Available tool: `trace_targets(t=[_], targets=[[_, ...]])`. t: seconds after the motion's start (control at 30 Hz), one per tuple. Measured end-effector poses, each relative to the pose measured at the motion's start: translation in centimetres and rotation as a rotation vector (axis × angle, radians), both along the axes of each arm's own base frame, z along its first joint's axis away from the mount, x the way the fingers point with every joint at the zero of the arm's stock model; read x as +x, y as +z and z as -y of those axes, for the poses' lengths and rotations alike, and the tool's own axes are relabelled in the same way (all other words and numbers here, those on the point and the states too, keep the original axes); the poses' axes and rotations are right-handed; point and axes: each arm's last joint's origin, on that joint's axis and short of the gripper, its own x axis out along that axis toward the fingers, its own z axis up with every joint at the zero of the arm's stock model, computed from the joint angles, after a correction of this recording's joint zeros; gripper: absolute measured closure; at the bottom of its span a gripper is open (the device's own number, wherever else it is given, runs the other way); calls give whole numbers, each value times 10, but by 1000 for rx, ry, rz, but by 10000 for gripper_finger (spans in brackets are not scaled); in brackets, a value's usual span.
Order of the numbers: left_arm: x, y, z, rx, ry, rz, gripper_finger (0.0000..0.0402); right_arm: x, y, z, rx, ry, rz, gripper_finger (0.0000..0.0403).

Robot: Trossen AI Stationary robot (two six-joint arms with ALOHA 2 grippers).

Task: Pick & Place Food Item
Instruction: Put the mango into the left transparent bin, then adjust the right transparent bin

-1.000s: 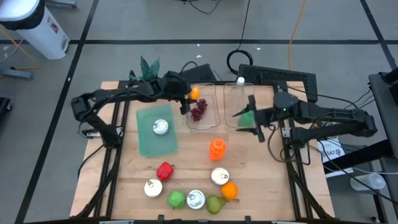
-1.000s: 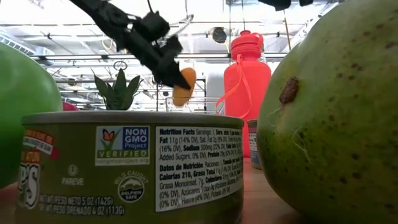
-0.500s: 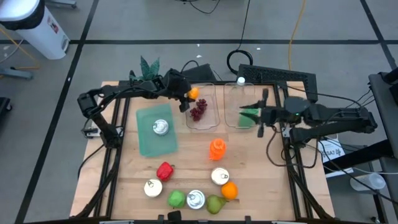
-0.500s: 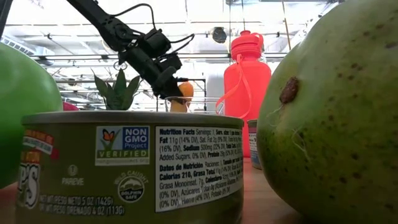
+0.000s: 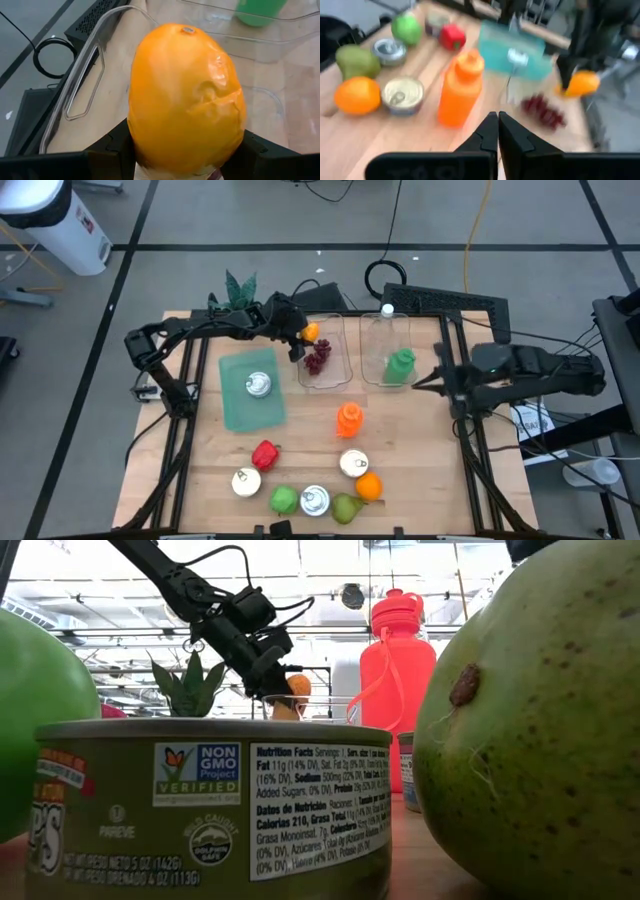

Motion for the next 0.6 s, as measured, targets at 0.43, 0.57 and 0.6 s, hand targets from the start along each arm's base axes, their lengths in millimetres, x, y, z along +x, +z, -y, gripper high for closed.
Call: trace_targets(t=[0.43, 0.57, 0.6], targets=[[0, 0, 2, -60, -1, 15, 16, -3, -35, -11, 185, -153, -238, 400], [2, 3, 1, -37, 5, 42, 37, -2, -42, -15, 192, -198, -328, 401], [2, 5, 1, -25, 7, 56, 41, -1, -43, -17, 195, -194, -344, 402]])
